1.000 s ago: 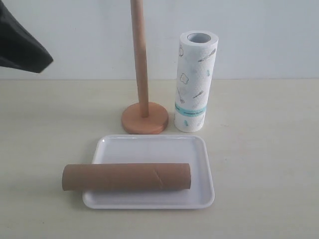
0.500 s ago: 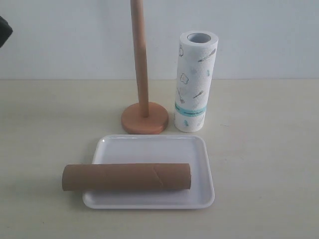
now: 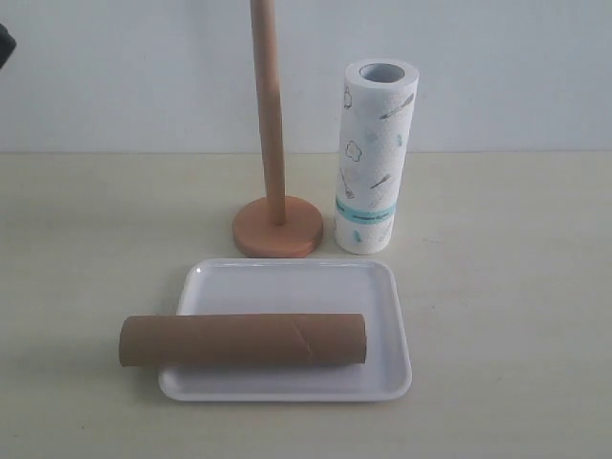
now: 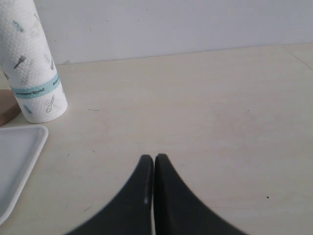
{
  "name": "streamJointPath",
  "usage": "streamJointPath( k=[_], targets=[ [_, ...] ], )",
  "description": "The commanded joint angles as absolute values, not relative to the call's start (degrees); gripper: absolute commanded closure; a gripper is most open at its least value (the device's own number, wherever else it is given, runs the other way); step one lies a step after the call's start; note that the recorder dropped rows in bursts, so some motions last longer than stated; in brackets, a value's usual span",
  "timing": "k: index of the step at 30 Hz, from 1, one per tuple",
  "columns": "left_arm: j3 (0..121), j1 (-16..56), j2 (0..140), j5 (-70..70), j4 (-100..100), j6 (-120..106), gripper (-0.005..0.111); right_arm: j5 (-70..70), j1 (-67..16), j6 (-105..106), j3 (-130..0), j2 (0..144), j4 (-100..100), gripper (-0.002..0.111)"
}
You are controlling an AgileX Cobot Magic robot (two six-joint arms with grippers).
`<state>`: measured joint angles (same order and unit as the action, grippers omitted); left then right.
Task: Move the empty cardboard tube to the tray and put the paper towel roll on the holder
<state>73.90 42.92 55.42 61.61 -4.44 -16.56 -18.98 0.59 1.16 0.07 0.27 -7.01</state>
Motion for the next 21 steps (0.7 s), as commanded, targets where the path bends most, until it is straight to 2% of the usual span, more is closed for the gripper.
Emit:
streamJointPath(
  k=[1, 6, 11, 16, 21],
  targets=[
    [66.94, 36.09, 50.38, 44.43, -3.98, -16.14, 0.103, -18.67, 1.01, 1.20, 0.00, 0.00, -6.89, 0.108],
    [48.29, 23.44, 40.24, 19.61, 2.50, -12.84, 0.103, -18.67, 1.01, 1.20, 0.00, 0.00, -6.89, 0.108],
    [28.74, 12.70, 26.78, 8.25, 10.20, -5.99, 0.103, -18.67, 1.01, 1.20, 0.00, 0.00, -6.89, 0.108],
    [12.00, 9.86, 16.95, 3.24, 10.20, -4.75, 0.103, -18.67, 1.01, 1.20, 0.00, 0.00, -6.89, 0.108],
    [0.00, 9.86, 14.59, -5.16, 10.20, -4.75, 0.103, -18.67, 1.01, 1.20, 0.00, 0.00, -6.89, 0.108]
  ],
)
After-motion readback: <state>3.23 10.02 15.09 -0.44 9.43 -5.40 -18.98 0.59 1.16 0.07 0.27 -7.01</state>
